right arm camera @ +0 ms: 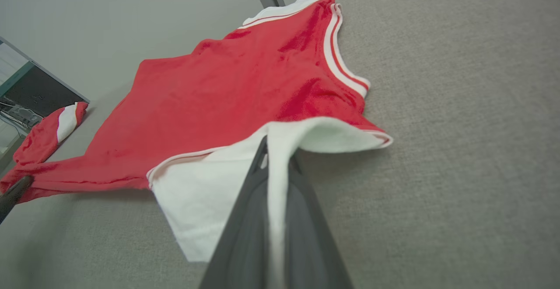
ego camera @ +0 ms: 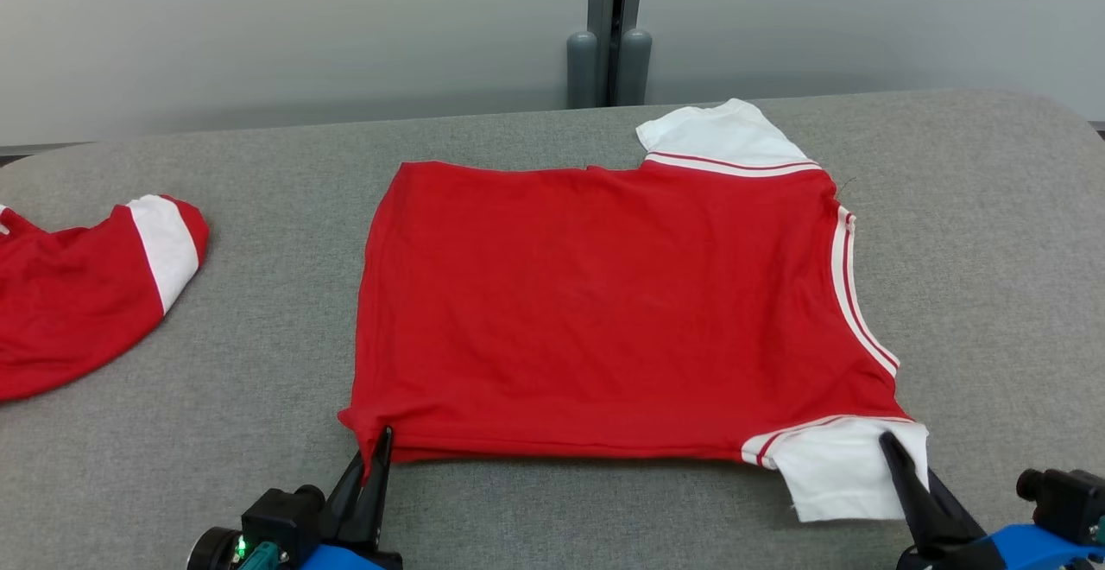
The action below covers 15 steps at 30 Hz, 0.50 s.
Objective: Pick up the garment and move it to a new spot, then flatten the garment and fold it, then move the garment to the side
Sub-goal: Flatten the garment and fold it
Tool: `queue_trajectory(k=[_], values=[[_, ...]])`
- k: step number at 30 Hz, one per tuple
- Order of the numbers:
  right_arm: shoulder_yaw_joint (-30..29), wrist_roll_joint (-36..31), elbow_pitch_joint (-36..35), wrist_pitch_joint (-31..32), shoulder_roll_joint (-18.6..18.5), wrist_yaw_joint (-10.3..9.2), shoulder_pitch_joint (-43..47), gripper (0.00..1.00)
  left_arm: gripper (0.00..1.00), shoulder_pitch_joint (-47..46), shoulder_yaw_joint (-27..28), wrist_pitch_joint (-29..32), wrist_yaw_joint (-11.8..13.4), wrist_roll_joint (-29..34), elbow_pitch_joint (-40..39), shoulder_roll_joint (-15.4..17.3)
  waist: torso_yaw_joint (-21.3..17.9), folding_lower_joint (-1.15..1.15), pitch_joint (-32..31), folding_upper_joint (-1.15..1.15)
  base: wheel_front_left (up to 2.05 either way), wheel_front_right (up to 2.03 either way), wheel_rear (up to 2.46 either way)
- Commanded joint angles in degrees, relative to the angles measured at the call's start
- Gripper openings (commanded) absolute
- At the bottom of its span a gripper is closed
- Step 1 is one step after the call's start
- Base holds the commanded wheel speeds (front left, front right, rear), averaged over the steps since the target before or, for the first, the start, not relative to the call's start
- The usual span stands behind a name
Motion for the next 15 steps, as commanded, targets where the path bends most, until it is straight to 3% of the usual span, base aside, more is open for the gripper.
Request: queue_trajectory(k=[1, 15], values=[[-0.41, 0.12, 0.42, 0.68, -0.72, 0.01, -2.26, 0.00, 0.00, -1.72, -0.57, -0.27, -0.37, 0.50, 0.46, 0.68, -0.05, 0.00, 0.31, 0.00, 0.00, 0.00, 0.00], [2.51, 0.42, 9.90, 4.19, -2.89, 0.01, -17.15, 0.00, 0.00, -13.01, -4.73, -0.26, -0.89, 0.90, 7.37, 2.85, 0.18, 0.00, 3.77, 0.00, 0.00, 0.00, 0.00]])
